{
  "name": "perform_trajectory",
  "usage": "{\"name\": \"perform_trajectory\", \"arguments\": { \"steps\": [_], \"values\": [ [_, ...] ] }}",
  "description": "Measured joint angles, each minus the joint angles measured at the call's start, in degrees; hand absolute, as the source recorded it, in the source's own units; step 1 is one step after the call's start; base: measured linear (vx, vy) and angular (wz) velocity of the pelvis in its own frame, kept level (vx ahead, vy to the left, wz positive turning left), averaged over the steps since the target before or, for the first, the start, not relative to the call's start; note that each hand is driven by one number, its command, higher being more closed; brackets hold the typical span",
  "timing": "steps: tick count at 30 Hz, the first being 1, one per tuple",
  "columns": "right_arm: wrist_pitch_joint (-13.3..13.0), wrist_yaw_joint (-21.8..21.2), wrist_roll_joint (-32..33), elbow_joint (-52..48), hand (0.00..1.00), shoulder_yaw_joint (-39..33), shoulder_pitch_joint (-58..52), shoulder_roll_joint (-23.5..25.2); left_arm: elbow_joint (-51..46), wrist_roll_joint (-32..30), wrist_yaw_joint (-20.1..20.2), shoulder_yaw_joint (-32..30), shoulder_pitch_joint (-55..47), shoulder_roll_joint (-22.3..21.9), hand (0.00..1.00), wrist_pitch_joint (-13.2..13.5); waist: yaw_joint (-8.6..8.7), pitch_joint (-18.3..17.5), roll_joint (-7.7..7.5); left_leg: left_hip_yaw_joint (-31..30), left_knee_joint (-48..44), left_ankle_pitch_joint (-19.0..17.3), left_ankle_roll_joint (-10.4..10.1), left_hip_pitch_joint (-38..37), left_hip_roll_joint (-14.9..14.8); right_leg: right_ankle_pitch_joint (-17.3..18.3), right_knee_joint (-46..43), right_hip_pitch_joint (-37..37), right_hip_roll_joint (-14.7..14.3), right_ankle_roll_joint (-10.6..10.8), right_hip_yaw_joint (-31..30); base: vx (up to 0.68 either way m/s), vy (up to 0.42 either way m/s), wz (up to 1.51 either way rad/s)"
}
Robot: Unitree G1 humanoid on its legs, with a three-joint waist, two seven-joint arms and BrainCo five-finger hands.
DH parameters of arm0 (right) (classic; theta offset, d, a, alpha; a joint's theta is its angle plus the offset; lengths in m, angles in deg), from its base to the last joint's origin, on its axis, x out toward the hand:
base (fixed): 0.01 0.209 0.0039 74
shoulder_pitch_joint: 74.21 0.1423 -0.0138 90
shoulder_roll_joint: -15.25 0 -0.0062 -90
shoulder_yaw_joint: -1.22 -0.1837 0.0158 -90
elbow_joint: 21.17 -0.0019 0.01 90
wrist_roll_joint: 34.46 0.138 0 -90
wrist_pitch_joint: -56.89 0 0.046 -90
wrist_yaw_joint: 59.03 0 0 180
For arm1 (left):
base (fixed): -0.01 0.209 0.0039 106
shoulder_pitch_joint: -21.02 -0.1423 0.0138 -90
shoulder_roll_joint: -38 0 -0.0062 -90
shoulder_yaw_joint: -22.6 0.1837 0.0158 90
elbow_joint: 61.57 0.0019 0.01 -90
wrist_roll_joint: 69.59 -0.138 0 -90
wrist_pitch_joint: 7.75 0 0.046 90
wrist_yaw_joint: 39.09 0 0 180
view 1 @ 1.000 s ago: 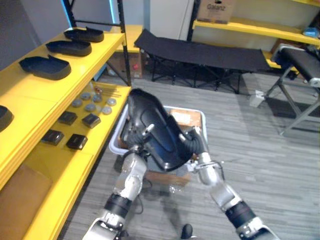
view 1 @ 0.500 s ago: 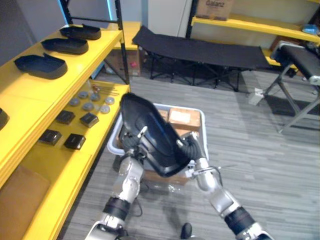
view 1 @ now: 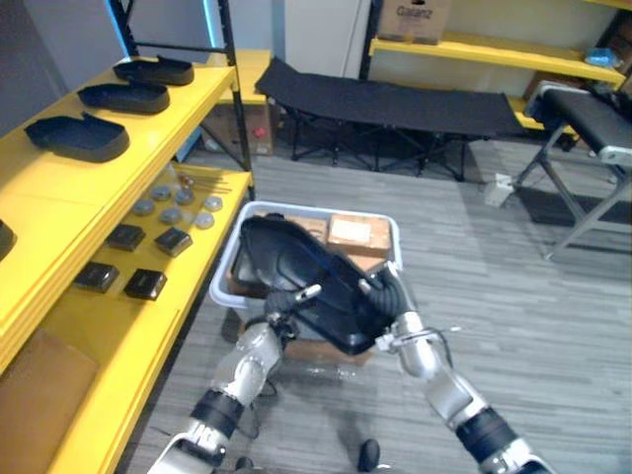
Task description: Walk over and take plastic housings, then place them on the shelf
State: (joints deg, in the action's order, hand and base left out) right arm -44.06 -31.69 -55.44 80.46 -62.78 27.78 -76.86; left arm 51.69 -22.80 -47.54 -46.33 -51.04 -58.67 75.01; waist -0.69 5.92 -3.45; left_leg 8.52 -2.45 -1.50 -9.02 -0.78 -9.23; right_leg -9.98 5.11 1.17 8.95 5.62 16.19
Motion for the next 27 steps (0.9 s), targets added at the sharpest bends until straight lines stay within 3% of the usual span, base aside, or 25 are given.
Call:
{"name": "perform_trajectory", "arguments": {
  "steps": [4,10,18,21,27],
  "values": [
    [0.0,0.0,0.1,0.0,1.00,-0.1,0.0,-0.6,0.0,-0.5,2.1,0.6,0.1,0.4,1.00,-0.3,0.09,0.1,0.88,0.0,0.0,0.0,0.0,0.0,0.0,0.0,0.0,0.0,0.0,0.0,0.0,0.00,0.000,0.00],
    [0.0,0.2,1.1,-0.4,1.00,-0.9,0.1,-1.4,-2.2,-1.6,2.2,3.4,0.3,1.5,1.00,1.6,0.14,0.2,1.81,0.1,0.0,-0.1,0.0,0.0,0.0,-0.1,0.0,0.0,0.0,0.0,0.0,0.00,0.000,0.00],
    [0.0,0.3,1.2,-3.6,1.00,-1.1,0.2,-1.5,-3.5,-7.2,-0.8,3.4,0.3,1.6,1.00,4.2,0.39,0.3,2.03,0.1,0.0,-0.1,0.0,0.0,0.0,-0.1,0.0,0.0,0.0,0.0,-0.1,0.00,0.000,0.00],
    [-0.3,0.5,1.5,-3.9,1.00,-1.1,0.2,-1.4,-6.3,-12.6,-4.0,3.1,0.2,1.6,1.00,4.8,0.38,0.4,2.16,0.1,0.0,-0.1,0.0,0.0,0.0,0.0,0.0,0.0,0.0,0.0,-0.1,0.00,0.000,0.00],
    [-0.6,1.5,2.5,-4.5,1.00,-1.2,0.3,-0.9,-9.3,-18.9,-5.2,1.9,-0.3,1.5,1.00,5.9,0.34,0.4,2.23,0.1,0.0,-0.1,-0.1,0.0,0.0,0.0,0.0,0.1,0.0,0.0,-0.1,0.00,0.000,0.00]
  ]
}}
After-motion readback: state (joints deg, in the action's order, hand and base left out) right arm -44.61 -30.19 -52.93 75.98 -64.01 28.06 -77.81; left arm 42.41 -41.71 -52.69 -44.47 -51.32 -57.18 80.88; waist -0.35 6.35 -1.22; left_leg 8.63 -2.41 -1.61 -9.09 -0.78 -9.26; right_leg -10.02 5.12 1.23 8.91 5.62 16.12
